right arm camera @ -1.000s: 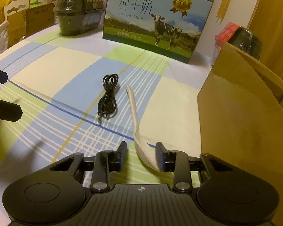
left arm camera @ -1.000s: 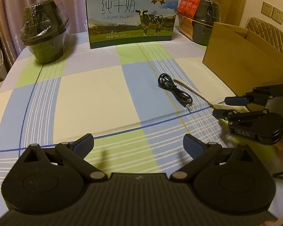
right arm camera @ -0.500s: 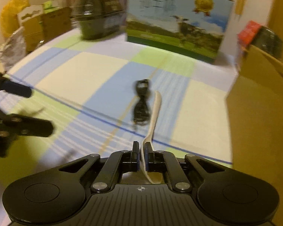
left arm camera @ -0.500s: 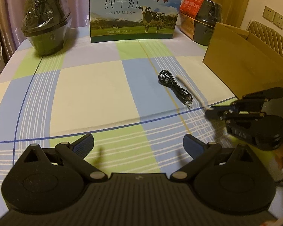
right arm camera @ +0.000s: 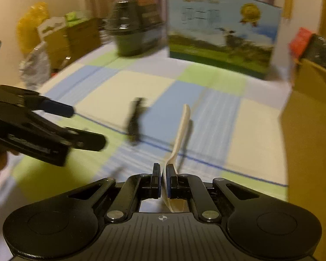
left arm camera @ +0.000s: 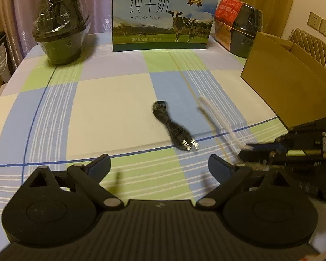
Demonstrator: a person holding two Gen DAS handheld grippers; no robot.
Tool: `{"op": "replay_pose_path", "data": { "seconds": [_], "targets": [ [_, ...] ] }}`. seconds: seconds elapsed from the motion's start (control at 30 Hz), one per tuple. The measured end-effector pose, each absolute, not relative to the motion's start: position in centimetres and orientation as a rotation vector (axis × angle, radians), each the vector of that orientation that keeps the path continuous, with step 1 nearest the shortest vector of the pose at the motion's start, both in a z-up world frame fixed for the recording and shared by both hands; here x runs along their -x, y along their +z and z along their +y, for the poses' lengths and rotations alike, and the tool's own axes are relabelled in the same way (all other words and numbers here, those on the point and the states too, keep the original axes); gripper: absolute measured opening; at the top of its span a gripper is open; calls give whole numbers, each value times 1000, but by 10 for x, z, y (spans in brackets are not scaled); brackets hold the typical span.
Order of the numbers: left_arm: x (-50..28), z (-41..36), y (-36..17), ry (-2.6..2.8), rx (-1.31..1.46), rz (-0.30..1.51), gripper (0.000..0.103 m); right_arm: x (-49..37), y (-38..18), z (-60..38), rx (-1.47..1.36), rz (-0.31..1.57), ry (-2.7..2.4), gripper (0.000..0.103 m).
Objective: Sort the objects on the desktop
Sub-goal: 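Grasp the black earphone cable with the left tool while the right tool grasps the white spoon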
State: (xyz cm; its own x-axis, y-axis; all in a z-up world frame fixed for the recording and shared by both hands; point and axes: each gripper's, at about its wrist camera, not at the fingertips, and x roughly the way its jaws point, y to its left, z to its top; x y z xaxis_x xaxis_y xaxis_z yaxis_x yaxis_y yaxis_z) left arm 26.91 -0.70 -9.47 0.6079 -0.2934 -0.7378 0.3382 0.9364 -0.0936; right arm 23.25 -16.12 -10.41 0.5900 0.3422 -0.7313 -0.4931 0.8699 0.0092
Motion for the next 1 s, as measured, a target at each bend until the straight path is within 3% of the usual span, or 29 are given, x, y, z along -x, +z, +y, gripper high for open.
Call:
{"op": "replay_pose_path", "data": {
  "seconds": [0.2,0.27,0.33,0.4,0.47,0.6,0.63,0.77,0.87,1.0],
  "targets": [
    [-278,-18,-101,-365,-41,825,87,-238,-115,-168,231,799,442,2],
    [-281,-22,-104,-354,-43,816,81,-234,-117,-170,231,797,428,4],
    [-284,-27,-106,-344,-43,807,76,-232,-118,-173,214,795,415,14],
    [-286,-32,-106,-342,-42,797,72,-225,-117,-179,196,782,397,43],
    [-289,-38,-107,-342,-45,798,68,-220,-116,-183,179,776,384,48],
    [-296,-55,-111,-339,-100,828,56,-216,-118,-189,156,790,373,48],
    [-298,-58,-113,-335,-115,845,47,-216,-119,-189,151,793,373,48],
    [-300,-63,-113,-325,-131,853,26,-216,-119,-189,143,799,379,48],
    [-299,-60,-114,-326,-117,879,19,-217,-119,-188,133,803,387,48],
    [-283,-56,-112,-333,-124,891,17,-217,-122,-189,113,816,386,45]
  ]
}}
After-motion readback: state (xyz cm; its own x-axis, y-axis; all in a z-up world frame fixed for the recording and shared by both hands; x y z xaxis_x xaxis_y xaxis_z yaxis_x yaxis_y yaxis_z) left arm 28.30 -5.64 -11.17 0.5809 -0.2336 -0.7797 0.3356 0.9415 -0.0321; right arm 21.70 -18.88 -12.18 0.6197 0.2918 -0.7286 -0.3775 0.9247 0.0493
